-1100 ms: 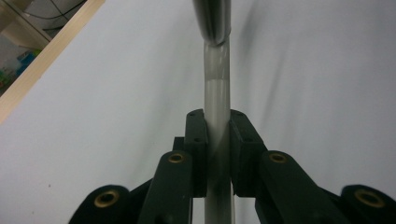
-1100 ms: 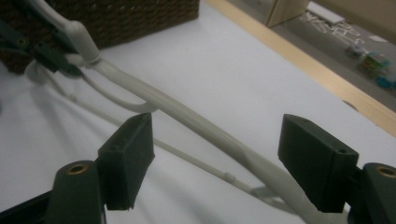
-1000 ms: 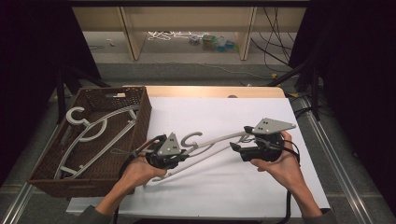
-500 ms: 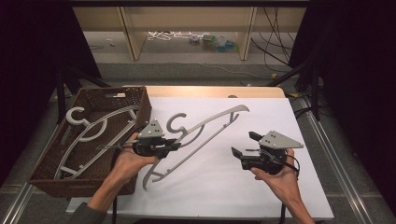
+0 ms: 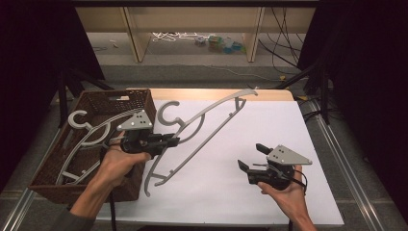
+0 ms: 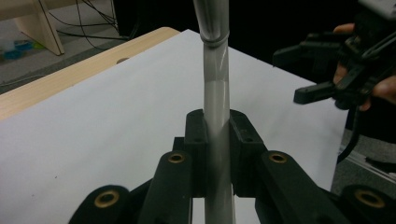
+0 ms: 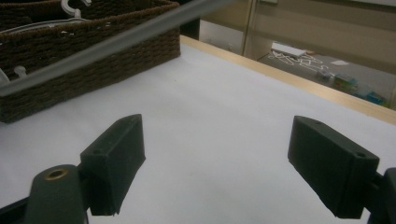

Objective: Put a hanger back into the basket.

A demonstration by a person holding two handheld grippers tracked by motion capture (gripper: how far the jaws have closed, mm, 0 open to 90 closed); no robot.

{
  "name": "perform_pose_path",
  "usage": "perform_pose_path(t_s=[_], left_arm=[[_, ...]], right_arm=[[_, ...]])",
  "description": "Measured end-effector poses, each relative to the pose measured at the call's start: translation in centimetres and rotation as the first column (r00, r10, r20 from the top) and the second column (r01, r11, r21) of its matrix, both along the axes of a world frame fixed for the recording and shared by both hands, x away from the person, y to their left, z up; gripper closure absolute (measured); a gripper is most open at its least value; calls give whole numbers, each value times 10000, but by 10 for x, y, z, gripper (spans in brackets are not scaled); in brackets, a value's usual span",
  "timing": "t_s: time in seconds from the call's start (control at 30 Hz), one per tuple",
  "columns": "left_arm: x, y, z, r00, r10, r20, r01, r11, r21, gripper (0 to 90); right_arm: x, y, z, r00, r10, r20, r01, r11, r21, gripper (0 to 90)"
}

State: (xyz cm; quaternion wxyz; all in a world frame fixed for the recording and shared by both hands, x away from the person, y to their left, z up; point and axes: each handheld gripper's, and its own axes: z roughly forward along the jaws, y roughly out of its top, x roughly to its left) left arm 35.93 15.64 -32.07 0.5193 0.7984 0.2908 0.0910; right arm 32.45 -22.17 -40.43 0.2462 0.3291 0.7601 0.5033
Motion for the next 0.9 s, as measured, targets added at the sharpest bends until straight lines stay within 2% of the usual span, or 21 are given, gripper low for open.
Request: perform_pose_path(t_s=[0.17, 0.27, 0.37, 0.53, 0.57, 0.67, 0.9], left_arm=[[-2, 6, 17, 10000, -27, -13, 26, 9997, -228, 796], [-2, 12, 23, 10000, 1, -91, -4, 9995, -321, 796], [0, 28, 31, 9995, 304, -108, -308, 9986, -438, 796], [2, 45, 36, 9983, 576, -108, -580, 9975, -403, 796], [3, 53, 38, 9970, 730, -240, -740, 9963, -439, 796], [5, 63, 44, 9960, 876, -188, -881, 9957, -289, 796], [10, 83, 54, 9911, 1330, -5, -1330, 9909, -189, 796]], right_arm=[[-1, -1, -3, 10000, 44, -51, -44, 10000, 22, 198], [-2, -1, -4, 10000, 12, -21, -12, 10000, 13, 198], [-3, -2, -5, 10000, 15, -80, -16, 10000, -13, 197], [-3, -2, -6, 9999, 71, -125, -72, 10000, -28, 197], [-3, 0, -8, 10000, 22, -93, -22, 10000, 11, 197], [-3, 0, -9, 9995, 117, -300, -120, 9999, -85, 196], [-3, 0, -11, 9997, 127, -217, -129, 9999, -75, 193]])
